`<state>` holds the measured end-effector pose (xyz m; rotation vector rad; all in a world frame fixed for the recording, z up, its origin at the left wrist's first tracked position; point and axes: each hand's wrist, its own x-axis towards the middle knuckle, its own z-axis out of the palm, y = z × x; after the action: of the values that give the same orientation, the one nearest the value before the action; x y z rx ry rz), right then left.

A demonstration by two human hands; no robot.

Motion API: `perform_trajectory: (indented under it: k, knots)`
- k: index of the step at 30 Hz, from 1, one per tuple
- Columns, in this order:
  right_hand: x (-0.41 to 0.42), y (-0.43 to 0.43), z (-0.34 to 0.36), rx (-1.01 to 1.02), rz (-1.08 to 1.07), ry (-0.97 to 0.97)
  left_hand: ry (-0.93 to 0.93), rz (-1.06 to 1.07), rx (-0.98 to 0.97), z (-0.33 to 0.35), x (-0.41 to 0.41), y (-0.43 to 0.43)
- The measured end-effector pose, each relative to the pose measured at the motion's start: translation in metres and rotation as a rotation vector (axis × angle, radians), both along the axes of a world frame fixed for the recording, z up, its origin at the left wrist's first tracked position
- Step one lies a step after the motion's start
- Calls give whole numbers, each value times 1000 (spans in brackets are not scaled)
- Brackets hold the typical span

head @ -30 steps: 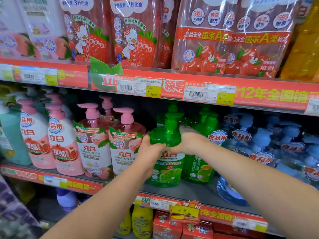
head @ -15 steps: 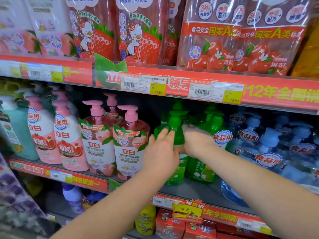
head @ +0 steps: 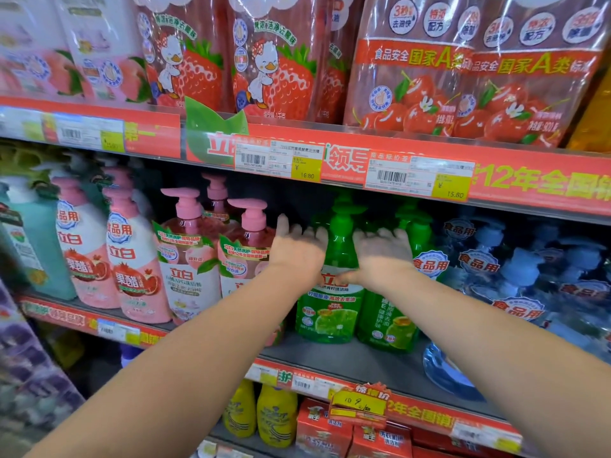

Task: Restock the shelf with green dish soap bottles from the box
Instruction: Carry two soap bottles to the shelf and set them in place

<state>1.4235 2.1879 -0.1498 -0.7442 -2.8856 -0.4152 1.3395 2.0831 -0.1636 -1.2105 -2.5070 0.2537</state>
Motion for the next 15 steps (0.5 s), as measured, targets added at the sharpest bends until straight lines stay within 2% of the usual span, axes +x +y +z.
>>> perform_trajectory:
  k: [7,10,12,13,15]
  knots:
    - [14,9,1,-31,87,42,-98,-2,49,-2,-7,11]
    - [46,17,0,48,181,228,-183,-9,41,1,-10,11]
    - [64,23,-1,89,101,385,-253,-16,69,6,-13,12]
    - [70,25,1,56,13,375,-291,-15,85,10,-14,12]
    - [74,31,4,-35,-177,237,-327,-12,93,18,-14,12]
